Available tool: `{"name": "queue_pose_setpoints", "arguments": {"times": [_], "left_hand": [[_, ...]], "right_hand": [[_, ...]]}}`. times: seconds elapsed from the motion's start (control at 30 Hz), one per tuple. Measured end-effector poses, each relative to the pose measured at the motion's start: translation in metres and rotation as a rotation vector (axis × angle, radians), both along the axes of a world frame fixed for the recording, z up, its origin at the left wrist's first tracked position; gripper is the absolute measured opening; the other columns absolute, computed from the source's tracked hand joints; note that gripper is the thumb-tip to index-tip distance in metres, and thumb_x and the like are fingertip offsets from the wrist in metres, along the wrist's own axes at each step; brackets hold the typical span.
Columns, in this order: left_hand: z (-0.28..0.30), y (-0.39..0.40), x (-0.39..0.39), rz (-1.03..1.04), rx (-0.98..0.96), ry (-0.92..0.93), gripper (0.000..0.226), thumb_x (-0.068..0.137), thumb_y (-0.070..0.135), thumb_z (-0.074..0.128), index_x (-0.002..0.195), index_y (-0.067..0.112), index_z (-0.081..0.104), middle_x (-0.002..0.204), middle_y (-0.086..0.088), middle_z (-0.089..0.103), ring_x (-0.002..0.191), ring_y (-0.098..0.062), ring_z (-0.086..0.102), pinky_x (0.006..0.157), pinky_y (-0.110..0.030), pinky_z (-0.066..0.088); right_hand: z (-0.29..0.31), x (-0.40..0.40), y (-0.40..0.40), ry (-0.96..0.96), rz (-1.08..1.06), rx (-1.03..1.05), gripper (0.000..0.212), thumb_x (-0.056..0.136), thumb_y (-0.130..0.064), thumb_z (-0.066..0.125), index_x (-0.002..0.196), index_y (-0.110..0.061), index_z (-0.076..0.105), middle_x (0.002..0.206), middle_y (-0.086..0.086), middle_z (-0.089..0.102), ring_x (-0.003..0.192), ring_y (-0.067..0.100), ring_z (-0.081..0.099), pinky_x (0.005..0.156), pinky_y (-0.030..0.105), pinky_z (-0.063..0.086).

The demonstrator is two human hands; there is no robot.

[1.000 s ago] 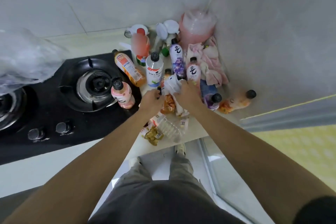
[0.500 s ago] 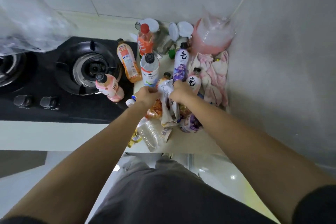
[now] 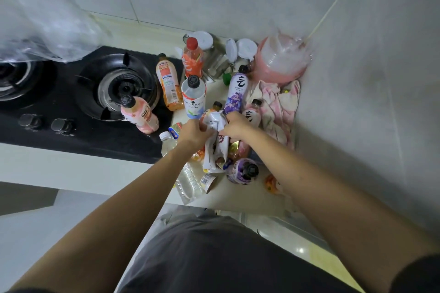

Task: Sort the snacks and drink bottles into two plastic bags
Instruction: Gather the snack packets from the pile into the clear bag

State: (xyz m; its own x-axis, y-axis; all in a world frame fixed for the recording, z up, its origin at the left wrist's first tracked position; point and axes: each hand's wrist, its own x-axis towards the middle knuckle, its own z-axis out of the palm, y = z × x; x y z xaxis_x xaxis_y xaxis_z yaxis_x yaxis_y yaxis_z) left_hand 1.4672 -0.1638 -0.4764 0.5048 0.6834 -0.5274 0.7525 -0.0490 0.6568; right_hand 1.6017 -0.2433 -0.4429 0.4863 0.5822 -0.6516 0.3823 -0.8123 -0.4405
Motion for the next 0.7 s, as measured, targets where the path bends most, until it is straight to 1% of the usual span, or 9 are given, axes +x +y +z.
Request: {"name": "queue_pose_setpoints", "arguments": {"times": [0.07, 0.13, 0.2, 0.27, 0.4, 0.47, 0.53, 0.63, 0.7], "left_hand": [[0.002, -0.001, -0.003, -0.016, 0.035, -0.001, 0.033, 0.091, 0.029, 0.074, 0.068, 0.014, 0.056, 0.065, 0.000, 0.056, 0.062, -0.016, 0.051, 0.056, -0.030, 0.036], [0.003, -0.004, -0.007, -0.004, 0.037, -0.013, 0.031, 0.092, 0.026, 0.071, 0.070, 0.007, 0.060, 0.064, -0.003, 0.054, 0.062, -0.019, 0.049, 0.059, -0.031, 0.037], [0.006, -0.005, -0.012, 0.042, -0.004, -0.042, 0.026, 0.095, 0.025, 0.068, 0.080, 0.004, 0.065, 0.070, -0.006, 0.058, 0.067, -0.021, 0.053, 0.063, -0.034, 0.043], [0.011, -0.005, -0.021, 0.102, -0.038, -0.079, 0.020, 0.098, 0.029, 0.065, 0.090, 0.011, 0.064, 0.080, -0.005, 0.062, 0.072, -0.020, 0.057, 0.063, -0.033, 0.046], [0.028, -0.007, -0.049, 0.233, -0.051, -0.179, 0.026, 0.101, 0.038, 0.059, 0.104, 0.012, 0.060, 0.095, -0.007, 0.066, 0.086, -0.023, 0.064, 0.075, -0.038, 0.055], [0.039, -0.010, -0.068, 0.289, -0.083, -0.253, 0.026, 0.104, 0.035, 0.056, 0.110, 0.010, 0.058, 0.099, -0.008, 0.066, 0.091, -0.022, 0.066, 0.076, -0.034, 0.056], [0.050, -0.010, -0.091, 0.363, -0.146, -0.330, 0.023, 0.105, 0.031, 0.055, 0.111, 0.009, 0.056, 0.104, -0.012, 0.068, 0.095, -0.026, 0.071, 0.079, -0.038, 0.061], [0.069, -0.008, -0.129, 0.474, -0.213, -0.400, 0.017, 0.107, 0.027, 0.053, 0.108, 0.010, 0.053, 0.103, -0.015, 0.069, 0.086, -0.027, 0.075, 0.066, -0.031, 0.061], [0.083, -0.003, -0.159, 0.529, -0.207, -0.408, 0.016, 0.107, 0.029, 0.053, 0.105, 0.013, 0.052, 0.103, -0.016, 0.070, 0.082, -0.025, 0.075, 0.064, -0.032, 0.061]], "right_hand": [[0.002, 0.002, -0.002, 0.024, 0.000, 0.019, 0.019, 0.091, -0.012, 0.072, 0.104, -0.009, 0.058, 0.099, 0.008, 0.060, 0.093, 0.026, 0.062, 0.068, 0.031, 0.049], [0.004, 0.003, -0.003, 0.025, 0.001, 0.032, 0.022, 0.091, -0.012, 0.072, 0.107, -0.007, 0.059, 0.101, 0.009, 0.061, 0.094, 0.027, 0.063, 0.071, 0.036, 0.054], [0.009, 0.004, -0.004, 0.002, -0.003, 0.048, 0.023, 0.090, -0.013, 0.072, 0.108, -0.007, 0.059, 0.101, 0.009, 0.063, 0.092, 0.028, 0.066, 0.073, 0.040, 0.058], [0.013, 0.003, -0.005, -0.016, -0.007, 0.073, 0.020, 0.089, -0.015, 0.072, 0.103, -0.006, 0.061, 0.096, 0.009, 0.064, 0.089, 0.028, 0.067, 0.074, 0.043, 0.060], [0.024, -0.007, -0.007, 0.032, -0.073, 0.164, 0.021, 0.084, -0.019, 0.076, 0.095, -0.002, 0.069, 0.092, 0.014, 0.072, 0.088, 0.030, 0.072, 0.079, 0.053, 0.062], [0.031, -0.018, -0.007, 0.094, -0.090, 0.212, 0.017, 0.085, -0.020, 0.076, 0.094, -0.005, 0.073, 0.093, 0.013, 0.075, 0.086, 0.026, 0.074, 0.079, 0.050, 0.063], [0.039, -0.034, -0.005, 0.165, -0.079, 0.243, 0.013, 0.087, -0.019, 0.076, 0.093, -0.007, 0.074, 0.094, 0.011, 0.076, 0.089, 0.025, 0.074, 0.082, 0.048, 0.063], [0.046, -0.063, 0.002, 0.265, -0.058, 0.276, 0.023, 0.087, -0.029, 0.076, 0.094, -0.007, 0.075, 0.094, 0.012, 0.077, 0.092, 0.029, 0.075, 0.083, 0.053, 0.062], [0.053, -0.091, 0.009, 0.338, -0.025, 0.286, 0.020, 0.092, -0.030, 0.074, 0.097, -0.011, 0.075, 0.094, 0.008, 0.079, 0.092, 0.024, 0.076, 0.079, 0.042, 0.065]]}}
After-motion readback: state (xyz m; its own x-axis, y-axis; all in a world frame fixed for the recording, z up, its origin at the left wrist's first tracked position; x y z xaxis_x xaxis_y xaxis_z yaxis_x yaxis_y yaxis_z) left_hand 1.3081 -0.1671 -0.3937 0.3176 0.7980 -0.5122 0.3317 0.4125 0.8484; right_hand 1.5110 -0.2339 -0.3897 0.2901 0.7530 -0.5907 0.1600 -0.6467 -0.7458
